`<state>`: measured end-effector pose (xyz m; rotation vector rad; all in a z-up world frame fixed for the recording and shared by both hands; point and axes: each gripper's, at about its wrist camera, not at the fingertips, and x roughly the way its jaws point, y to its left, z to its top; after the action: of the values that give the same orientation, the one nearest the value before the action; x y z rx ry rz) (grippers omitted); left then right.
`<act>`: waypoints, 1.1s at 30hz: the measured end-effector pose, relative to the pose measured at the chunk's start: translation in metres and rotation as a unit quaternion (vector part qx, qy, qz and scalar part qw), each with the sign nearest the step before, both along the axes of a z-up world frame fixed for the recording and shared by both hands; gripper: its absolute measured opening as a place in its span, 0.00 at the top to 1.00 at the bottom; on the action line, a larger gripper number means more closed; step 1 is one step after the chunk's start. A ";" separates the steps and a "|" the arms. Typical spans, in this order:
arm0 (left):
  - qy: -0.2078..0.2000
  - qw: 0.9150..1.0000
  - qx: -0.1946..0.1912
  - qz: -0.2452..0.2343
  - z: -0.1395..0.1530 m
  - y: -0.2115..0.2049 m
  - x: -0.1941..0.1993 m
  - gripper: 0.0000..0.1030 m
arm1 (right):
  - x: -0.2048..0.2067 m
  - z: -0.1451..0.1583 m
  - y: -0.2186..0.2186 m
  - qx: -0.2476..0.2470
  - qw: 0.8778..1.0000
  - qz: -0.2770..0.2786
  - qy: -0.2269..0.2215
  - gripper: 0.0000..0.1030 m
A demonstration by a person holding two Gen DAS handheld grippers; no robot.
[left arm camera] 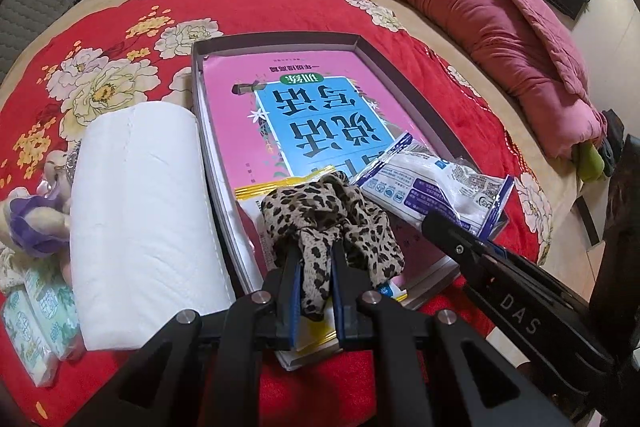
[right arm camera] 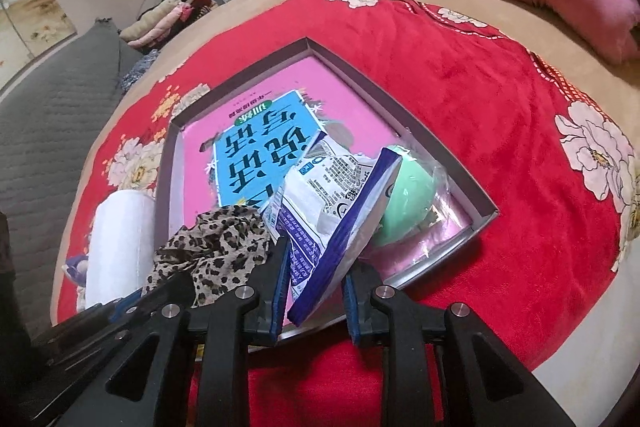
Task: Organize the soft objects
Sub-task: 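Lower the snack bag into the tray with the right tool while the left holds the cloth above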
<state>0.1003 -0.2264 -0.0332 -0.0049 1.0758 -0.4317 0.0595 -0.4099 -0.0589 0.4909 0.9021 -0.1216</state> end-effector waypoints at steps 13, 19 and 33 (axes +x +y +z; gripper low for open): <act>0.000 1.000 0.000 -0.001 -0.001 -0.001 0.000 0.87 | -0.006 0.006 -0.002 -0.012 1.000 -0.021 -0.005 0.64; 0.001 1.000 0.000 -0.001 -0.001 -0.001 0.000 0.87 | -0.017 0.015 -0.001 -0.019 0.999 -0.034 -0.019 0.52; 0.003 1.000 -0.002 0.002 0.001 -0.002 0.000 0.87 | -0.029 0.027 -0.001 -0.038 0.997 -0.059 -0.043 0.42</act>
<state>0.1005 -0.2281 -0.0322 -0.0120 1.0803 -0.4312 0.0307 -0.4105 -0.0318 0.4737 0.7813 -0.2393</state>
